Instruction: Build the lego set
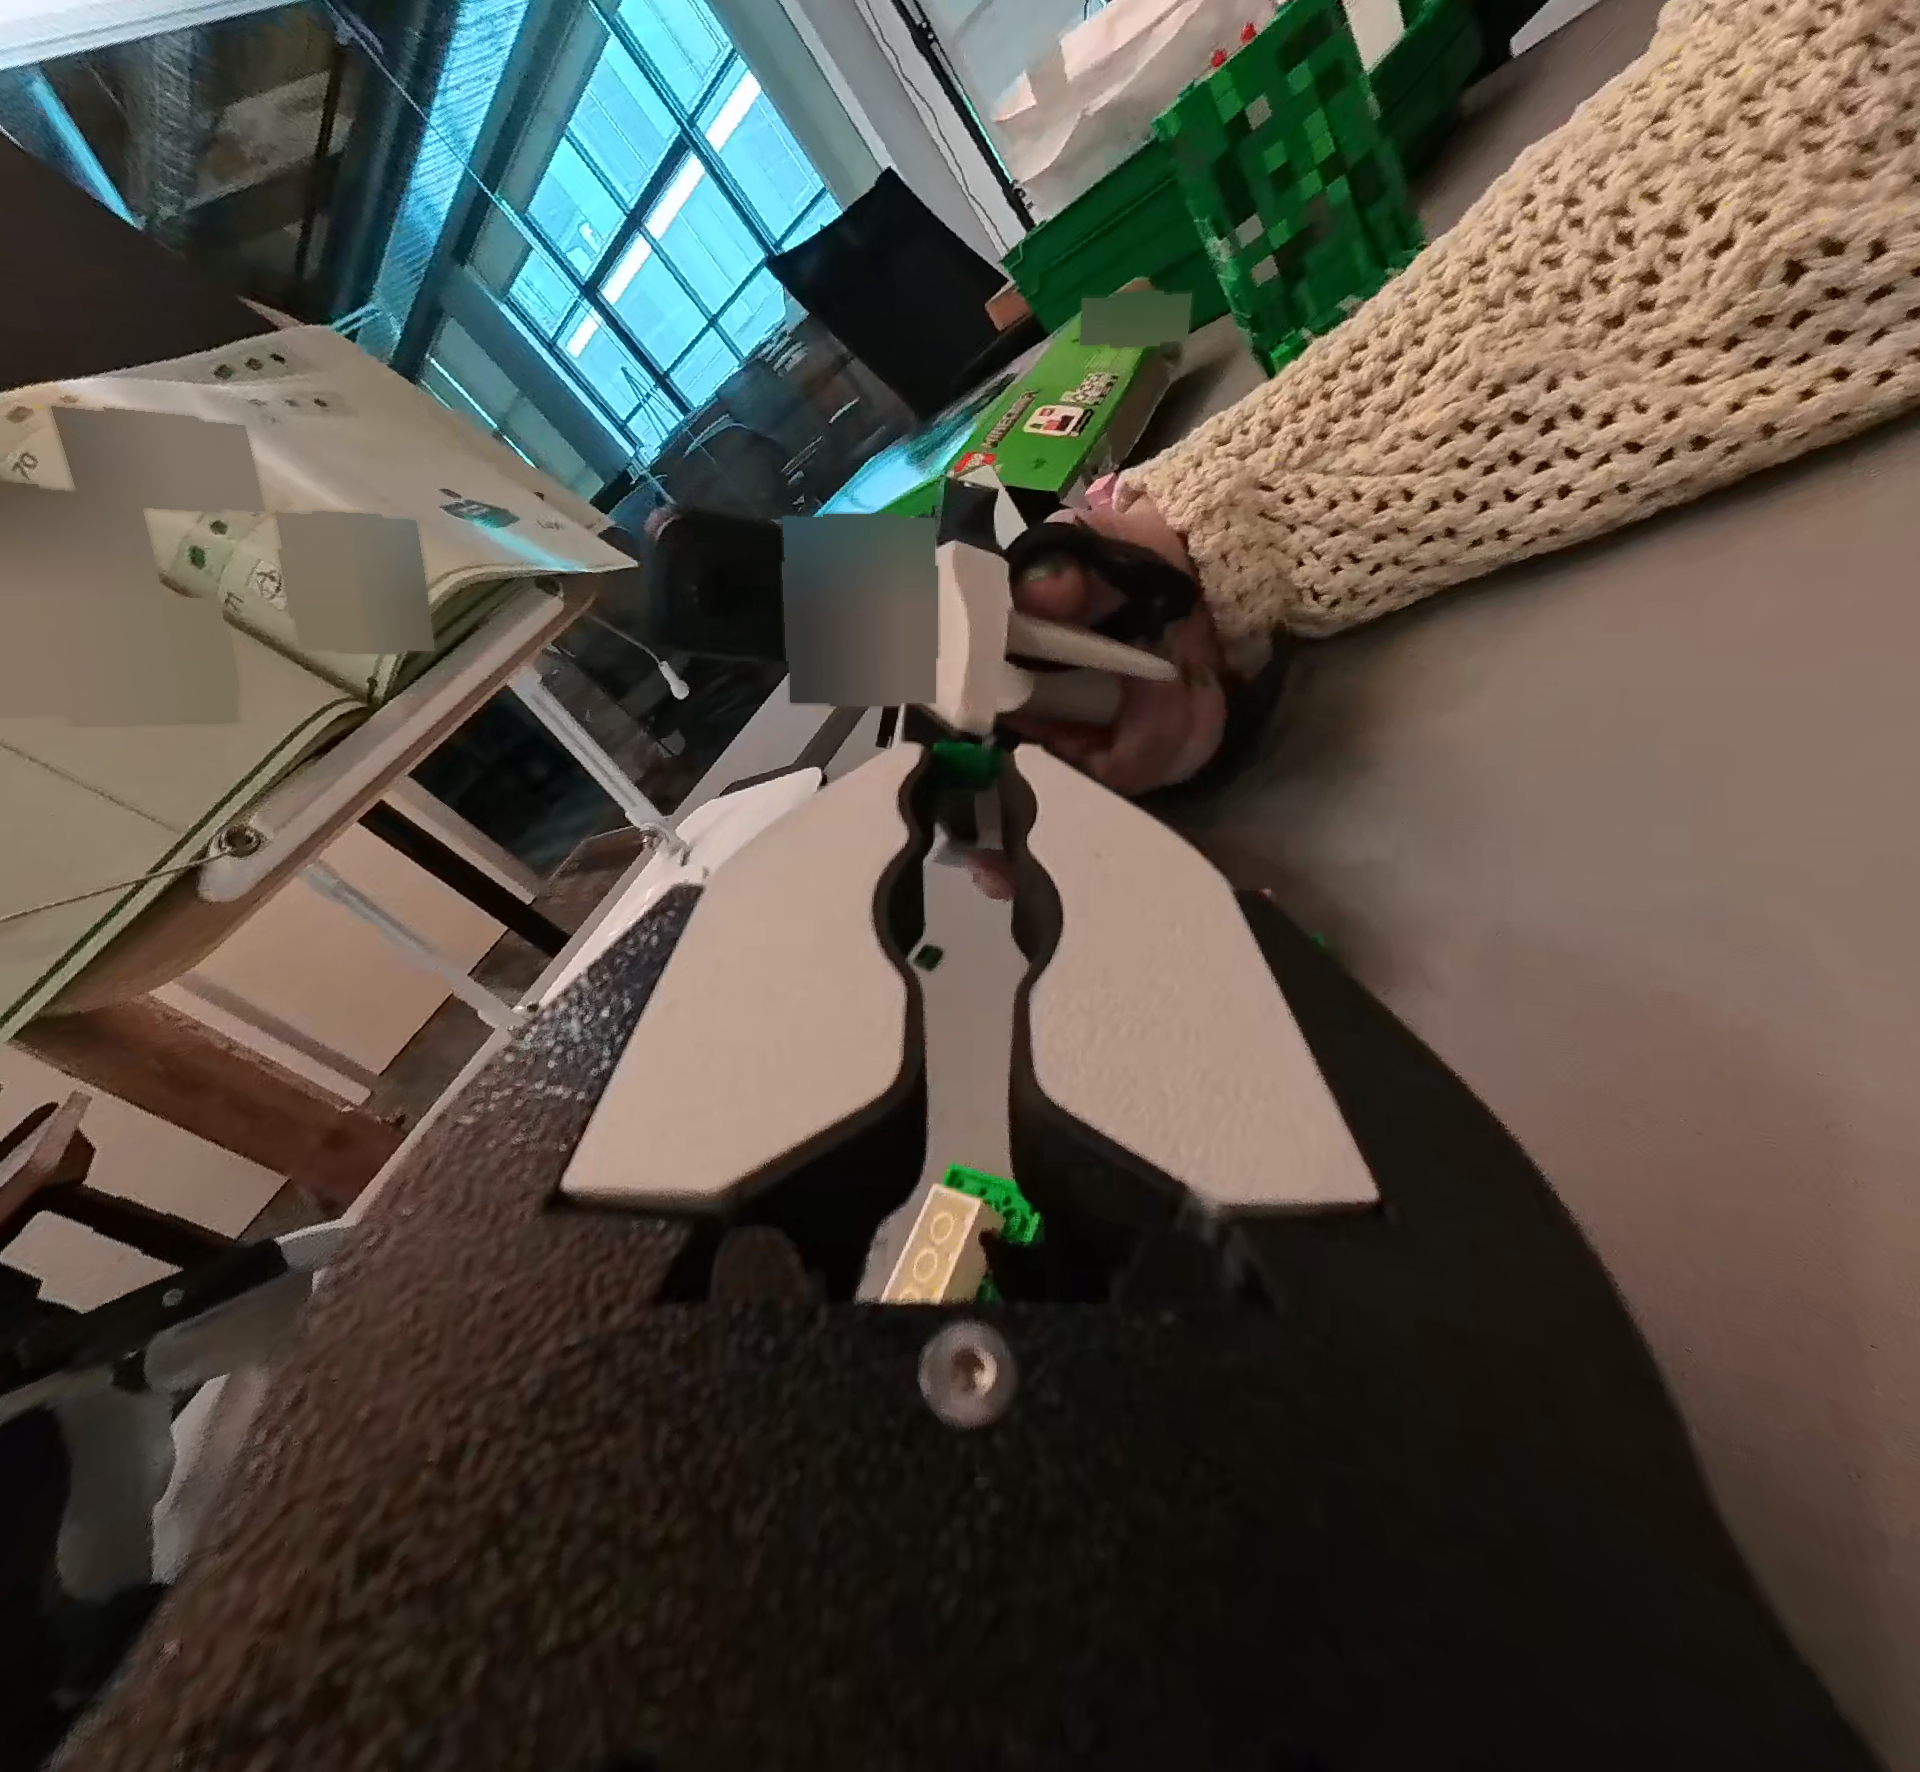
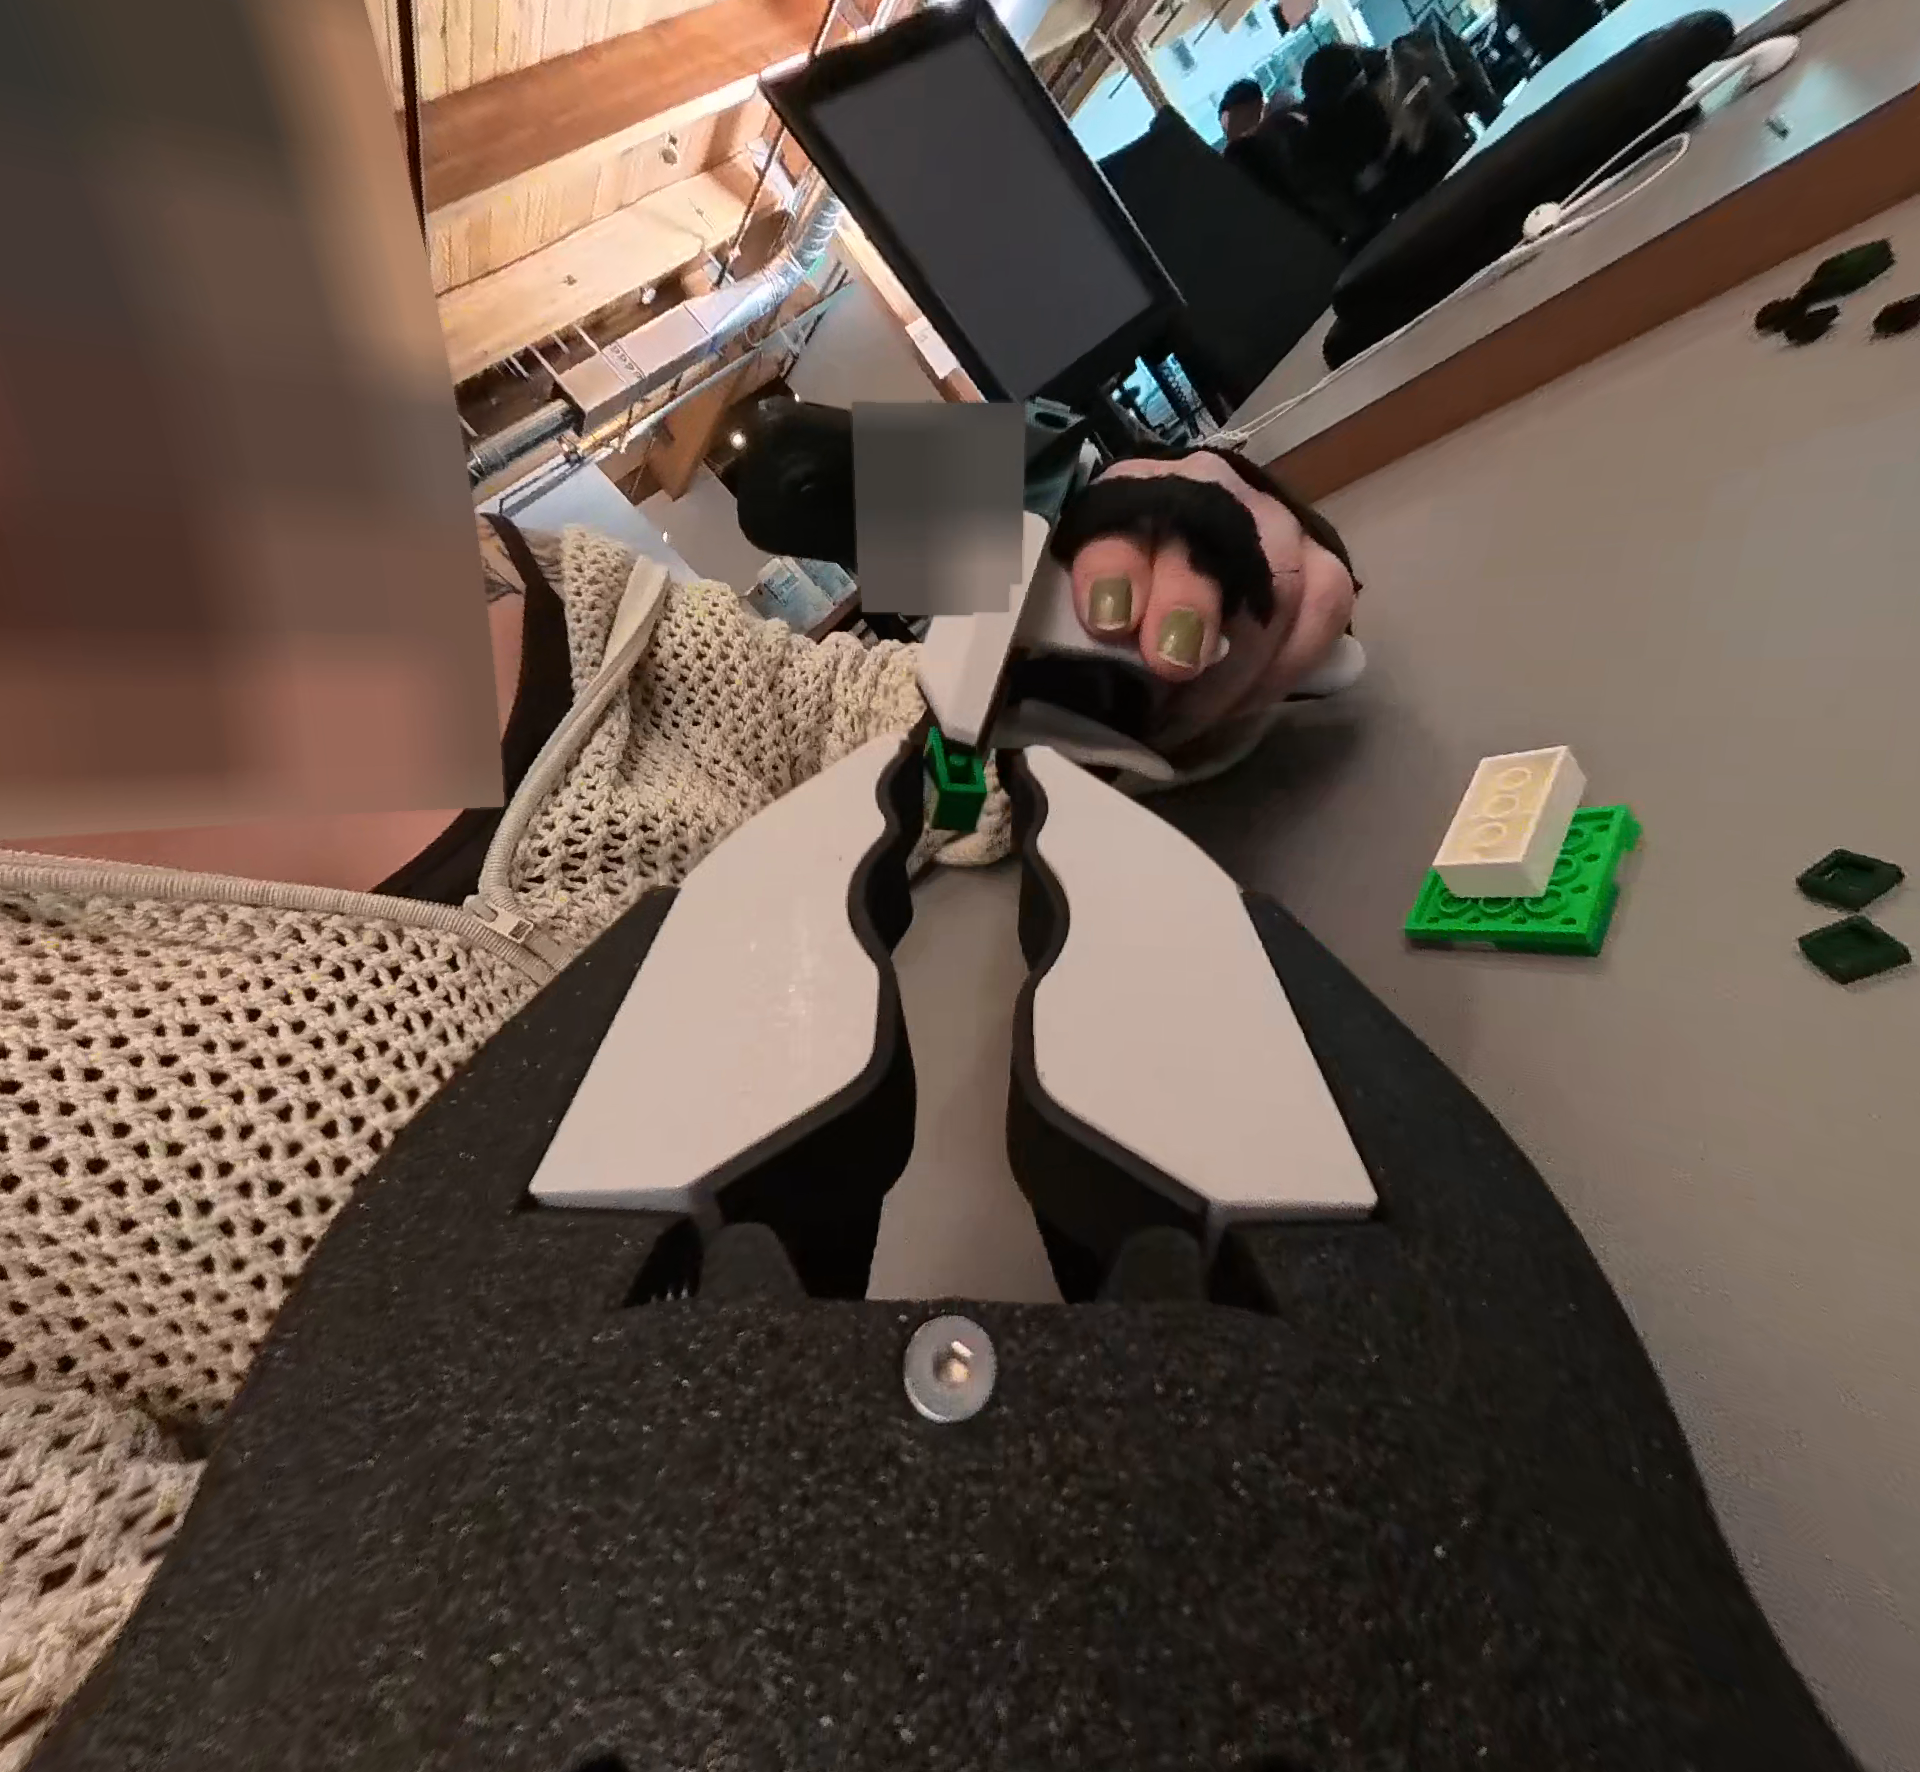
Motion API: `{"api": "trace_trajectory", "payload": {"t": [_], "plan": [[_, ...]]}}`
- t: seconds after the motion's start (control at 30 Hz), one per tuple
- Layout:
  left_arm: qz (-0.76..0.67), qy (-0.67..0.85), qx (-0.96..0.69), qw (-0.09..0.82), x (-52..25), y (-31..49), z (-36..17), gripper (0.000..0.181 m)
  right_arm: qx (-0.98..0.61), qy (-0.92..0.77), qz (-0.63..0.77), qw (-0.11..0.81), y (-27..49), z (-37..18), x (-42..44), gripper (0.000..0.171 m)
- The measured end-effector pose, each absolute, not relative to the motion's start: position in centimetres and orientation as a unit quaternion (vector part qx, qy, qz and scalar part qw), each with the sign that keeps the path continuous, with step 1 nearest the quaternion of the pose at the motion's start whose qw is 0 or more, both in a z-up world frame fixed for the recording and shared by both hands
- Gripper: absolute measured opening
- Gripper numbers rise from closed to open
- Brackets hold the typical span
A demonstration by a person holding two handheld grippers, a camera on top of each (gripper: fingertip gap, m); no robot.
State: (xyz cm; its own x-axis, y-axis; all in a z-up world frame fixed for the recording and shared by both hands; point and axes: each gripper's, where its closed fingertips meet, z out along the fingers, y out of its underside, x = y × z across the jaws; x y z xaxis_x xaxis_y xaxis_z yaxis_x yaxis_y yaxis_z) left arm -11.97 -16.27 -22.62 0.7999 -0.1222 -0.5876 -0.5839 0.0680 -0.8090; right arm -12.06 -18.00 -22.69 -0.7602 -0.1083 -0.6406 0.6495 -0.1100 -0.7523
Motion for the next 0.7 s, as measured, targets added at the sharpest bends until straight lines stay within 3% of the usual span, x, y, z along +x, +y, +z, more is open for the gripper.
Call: {"api": "trace_trajectory", "payload": {"t": [0.3,0.43,0.53,0.7], "plan": [[0.167,0.247,-0.667,0.683,-12.6,-16.4,-22.4,0.012,0.223,0.603,-0.721,0.258,-17.6,-22.5,-12.3,0.008],[0.154,0.196,-0.744,0.62,-15.1,-16.7,-24.3,0.052,0.226,0.624,-0.727,0.176,-17.6,-22.7,-13.1,0.008],[0.116,0.147,-0.807,0.56,-17.2,-17.7,-26.5,0.058,0.235,0.618,-0.742,0.105,-16.8,-22.4,-14.4,0.008],[0.061,0.11,-0.868,0.48,-17.7,-18.9,-29.3,0.056,0.244,0.61,-0.748,0.094,-16.5,-22.3,-14.8,0.008]]}}
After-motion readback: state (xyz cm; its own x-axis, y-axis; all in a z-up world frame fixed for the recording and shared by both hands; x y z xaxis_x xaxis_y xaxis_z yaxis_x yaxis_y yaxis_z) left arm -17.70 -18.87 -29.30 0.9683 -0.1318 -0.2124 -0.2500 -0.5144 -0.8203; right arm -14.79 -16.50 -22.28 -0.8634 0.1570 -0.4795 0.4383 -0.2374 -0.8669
